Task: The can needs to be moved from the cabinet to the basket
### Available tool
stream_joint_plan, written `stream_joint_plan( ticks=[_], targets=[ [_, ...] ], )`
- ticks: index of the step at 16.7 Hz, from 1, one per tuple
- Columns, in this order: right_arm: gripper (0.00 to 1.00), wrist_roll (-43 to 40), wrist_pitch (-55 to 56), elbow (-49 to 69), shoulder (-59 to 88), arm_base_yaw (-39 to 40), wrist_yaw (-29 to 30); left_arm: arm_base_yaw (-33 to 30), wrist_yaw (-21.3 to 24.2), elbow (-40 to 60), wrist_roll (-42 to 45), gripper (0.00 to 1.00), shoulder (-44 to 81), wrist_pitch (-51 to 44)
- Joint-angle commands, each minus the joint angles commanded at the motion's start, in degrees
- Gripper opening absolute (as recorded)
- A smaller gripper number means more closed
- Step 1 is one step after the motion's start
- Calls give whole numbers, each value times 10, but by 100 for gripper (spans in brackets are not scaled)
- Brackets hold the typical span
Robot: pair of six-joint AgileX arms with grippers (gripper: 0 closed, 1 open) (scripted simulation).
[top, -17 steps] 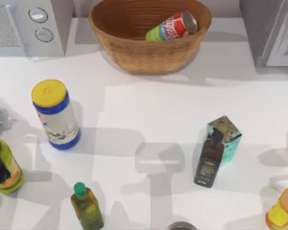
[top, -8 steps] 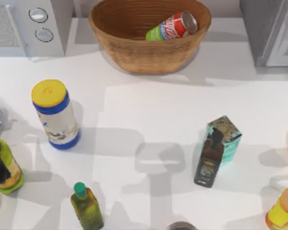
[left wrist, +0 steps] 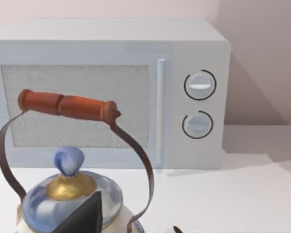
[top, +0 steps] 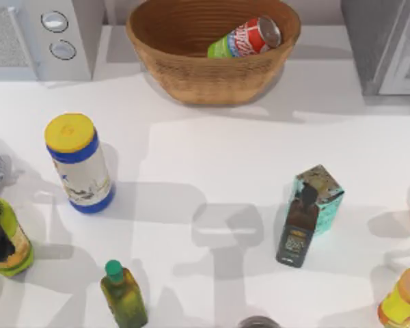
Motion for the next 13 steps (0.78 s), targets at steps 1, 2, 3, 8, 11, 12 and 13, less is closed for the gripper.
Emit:
stream_joint_plan(
  ticks=[1, 2, 3, 8, 11, 12, 13],
  targets=[
    [100, 0, -39, 33, -6, -1, 0, 0, 0, 0, 0, 100, 0, 0],
    [100, 1, -81, 68, -13, -1, 0, 0, 0, 0, 0, 100, 0, 0],
    [100, 1, -125, 105, -19, -2, -1, 0, 0, 0, 0, 100, 0, 0],
    [100, 1, -363, 310, -51, -5, -3, 0, 0, 0, 0, 100, 0, 0],
    [100, 1, -501, 434, -66, -6, -6, 0, 0, 0, 0, 100, 0, 0],
    [100, 1, -543, 472, -70, -7, -7, 0, 0, 0, 0, 100, 0, 0],
    [100, 0, -583, 508, -74, -7, -8, 0, 0, 0, 0, 100, 0, 0]
  ],
)
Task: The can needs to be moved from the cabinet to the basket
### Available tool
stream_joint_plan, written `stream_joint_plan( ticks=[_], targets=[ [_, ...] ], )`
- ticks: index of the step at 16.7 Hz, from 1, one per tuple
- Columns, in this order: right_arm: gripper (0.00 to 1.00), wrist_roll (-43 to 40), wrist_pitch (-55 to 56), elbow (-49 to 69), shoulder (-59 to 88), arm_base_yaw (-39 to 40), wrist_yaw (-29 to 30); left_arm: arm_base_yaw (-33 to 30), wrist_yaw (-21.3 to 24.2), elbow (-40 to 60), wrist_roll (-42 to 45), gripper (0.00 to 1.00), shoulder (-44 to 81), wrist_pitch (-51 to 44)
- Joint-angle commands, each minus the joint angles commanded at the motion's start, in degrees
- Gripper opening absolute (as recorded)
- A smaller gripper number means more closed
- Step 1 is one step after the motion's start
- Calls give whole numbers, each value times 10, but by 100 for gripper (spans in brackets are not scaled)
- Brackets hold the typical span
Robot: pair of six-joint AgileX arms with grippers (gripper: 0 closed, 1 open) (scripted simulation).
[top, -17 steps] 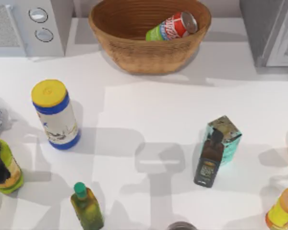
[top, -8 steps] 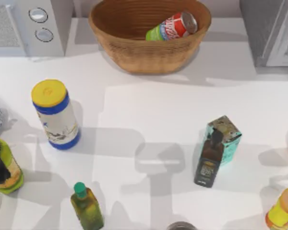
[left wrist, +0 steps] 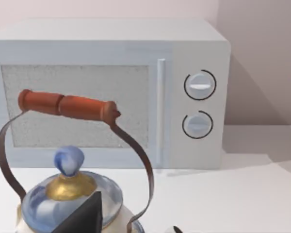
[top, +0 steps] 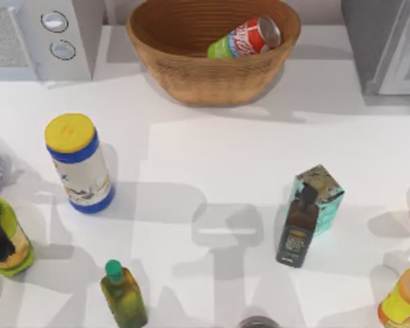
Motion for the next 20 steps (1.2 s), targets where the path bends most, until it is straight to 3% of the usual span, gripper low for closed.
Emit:
stream_joint_plan(
  ticks=[6, 14, 17, 20],
  targets=[
    [100, -2, -159, 145, -13, -1, -4, 0, 0, 0, 0, 100, 0, 0],
    [100, -2, -168, 156, -12, 7, 2, 0, 0, 0, 0, 100, 0, 0],
    [100, -2, -170, 157, -10, 60, 54, 0, 0, 0, 0, 100, 0, 0],
    [100, -3, -174, 158, -11, 154, 149, 0, 0, 0, 0, 100, 0, 0]
  ],
)
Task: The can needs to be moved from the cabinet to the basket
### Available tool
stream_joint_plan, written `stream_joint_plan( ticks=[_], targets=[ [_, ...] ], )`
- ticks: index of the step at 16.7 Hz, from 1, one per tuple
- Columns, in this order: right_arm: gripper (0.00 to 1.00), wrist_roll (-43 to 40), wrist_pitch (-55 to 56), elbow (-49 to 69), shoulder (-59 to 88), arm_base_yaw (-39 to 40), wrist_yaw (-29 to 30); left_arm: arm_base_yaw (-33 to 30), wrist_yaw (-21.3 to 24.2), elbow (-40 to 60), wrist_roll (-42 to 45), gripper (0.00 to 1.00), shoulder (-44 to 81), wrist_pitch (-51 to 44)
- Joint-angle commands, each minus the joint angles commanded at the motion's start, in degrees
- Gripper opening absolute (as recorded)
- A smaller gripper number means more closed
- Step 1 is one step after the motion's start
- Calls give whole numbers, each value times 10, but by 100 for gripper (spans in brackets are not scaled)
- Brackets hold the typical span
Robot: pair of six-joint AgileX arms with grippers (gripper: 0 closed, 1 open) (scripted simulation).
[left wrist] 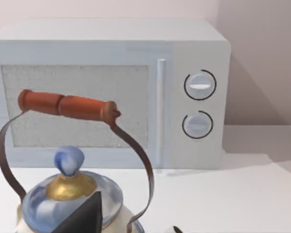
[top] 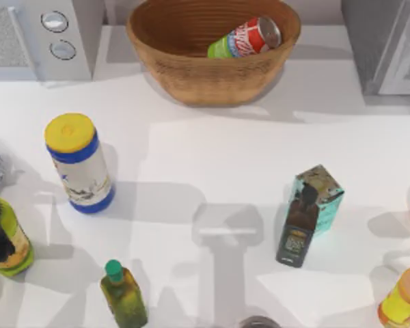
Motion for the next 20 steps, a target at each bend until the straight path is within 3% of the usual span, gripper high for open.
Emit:
stream_joint_plan(
  ticks=[13, 17, 20],
  targets=[
    [100, -8, -26, -8, -24, 562, 561, 0, 0, 0, 0, 100, 0, 0],
    [100, -8, -29, -13, -28, 667, 666, 0, 0, 0, 0, 100, 0, 0],
    [100, -8, -29, -14, -28, 690, 689, 0, 0, 0, 0, 100, 0, 0]
  ],
)
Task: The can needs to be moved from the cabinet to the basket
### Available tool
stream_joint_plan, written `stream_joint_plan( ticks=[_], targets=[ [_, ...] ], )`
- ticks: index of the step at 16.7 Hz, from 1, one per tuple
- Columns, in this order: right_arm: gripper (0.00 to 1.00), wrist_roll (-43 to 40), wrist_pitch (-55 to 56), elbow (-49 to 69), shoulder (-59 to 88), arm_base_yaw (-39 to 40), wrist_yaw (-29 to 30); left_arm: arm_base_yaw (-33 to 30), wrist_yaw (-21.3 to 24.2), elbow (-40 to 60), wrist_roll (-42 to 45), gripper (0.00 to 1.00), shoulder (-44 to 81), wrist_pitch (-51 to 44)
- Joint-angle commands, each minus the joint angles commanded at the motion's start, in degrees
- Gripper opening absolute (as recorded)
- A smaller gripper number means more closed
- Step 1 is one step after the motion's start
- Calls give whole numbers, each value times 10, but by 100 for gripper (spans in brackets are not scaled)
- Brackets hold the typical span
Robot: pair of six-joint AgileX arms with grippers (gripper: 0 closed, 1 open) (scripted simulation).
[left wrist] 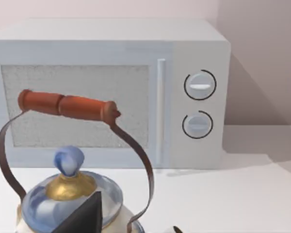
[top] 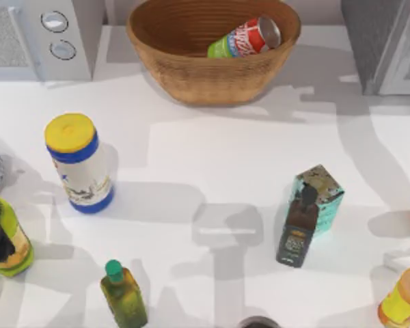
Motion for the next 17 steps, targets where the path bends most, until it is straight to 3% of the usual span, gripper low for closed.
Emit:
stream_joint_plan(
  ticks=[5, 11, 17],
  targets=[
    [100, -6, -2, 5, -10, -14, 8, 0, 0, 0, 0, 100, 0, 0],
    [100, -5, 19, 62, 71, -56, -33, 0, 0, 0, 0, 100, 0, 0],
    [100, -6, 22, 53, 55, -54, -35, 0, 0, 0, 0, 100, 0, 0]
  ],
)
